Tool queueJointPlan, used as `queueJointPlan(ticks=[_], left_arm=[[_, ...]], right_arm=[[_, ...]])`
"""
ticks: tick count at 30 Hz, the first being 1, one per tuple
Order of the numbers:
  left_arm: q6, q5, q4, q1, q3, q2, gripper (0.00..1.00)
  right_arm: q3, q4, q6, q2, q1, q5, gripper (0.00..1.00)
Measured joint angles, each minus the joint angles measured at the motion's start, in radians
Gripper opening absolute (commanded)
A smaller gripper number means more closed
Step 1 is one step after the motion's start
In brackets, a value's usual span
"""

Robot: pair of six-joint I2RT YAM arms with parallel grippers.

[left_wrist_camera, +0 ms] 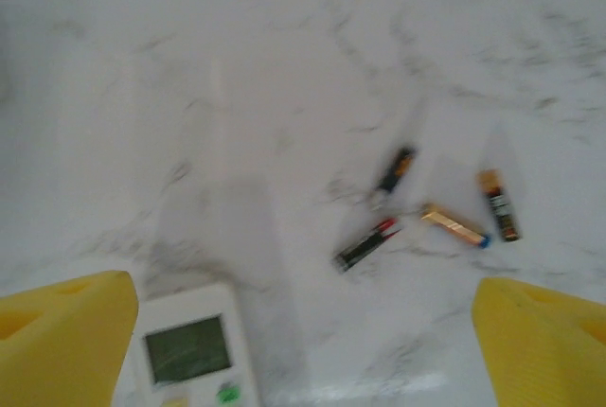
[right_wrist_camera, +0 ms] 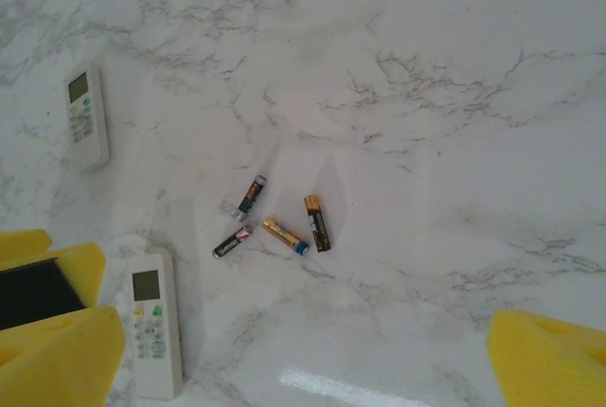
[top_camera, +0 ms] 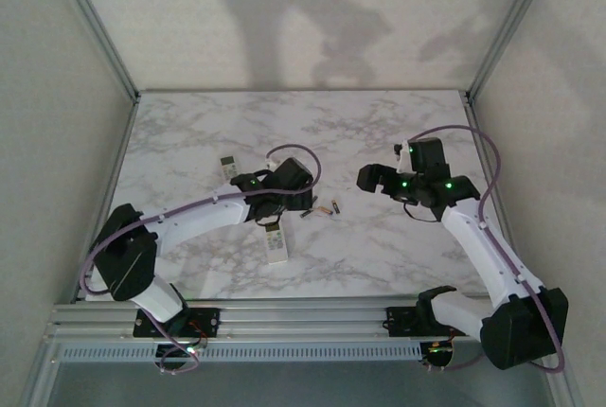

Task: Load the batteries into the remote control

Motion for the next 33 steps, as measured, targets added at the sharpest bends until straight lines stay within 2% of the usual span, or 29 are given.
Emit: queueJointPlan(ticks=[5,14,18,25,30,33], left_arm=[[-0.118,0.004,-0.039,-0.027,-0.113,0.014,0.94],[-0.153,0.034,-0.014,-0.032,-0.156,0.122,0.87],[-0.159,0.065,0.041,-0.032,-0.188,0.146,0.76],[-0.159,0.061,0.064,-0.032,-0.205,0.132,0.51],[-0.148,0.110,0.129,-0.023,-0.243,0.062,0.48],[-0.124,0.155,0.185,0.003,-0.256,-0.061,0.46]], right_arm=[[-0.011,-0.024,0.001,-0.024,0.004,0.000,0.99],[-0.011,-0.027,0.005,-0.006,0.005,0.000,0.99],[-0.011,-0.027,0.008,0.013,0.007,0.000,0.99],[-0.002,-0.024,0.035,0.015,0.013,-0.020,0.99],[0.001,0.011,0.080,0.015,0.013,-0.072,0.99],[0.021,0.040,0.113,0.018,0.013,-0.127,0.99]])
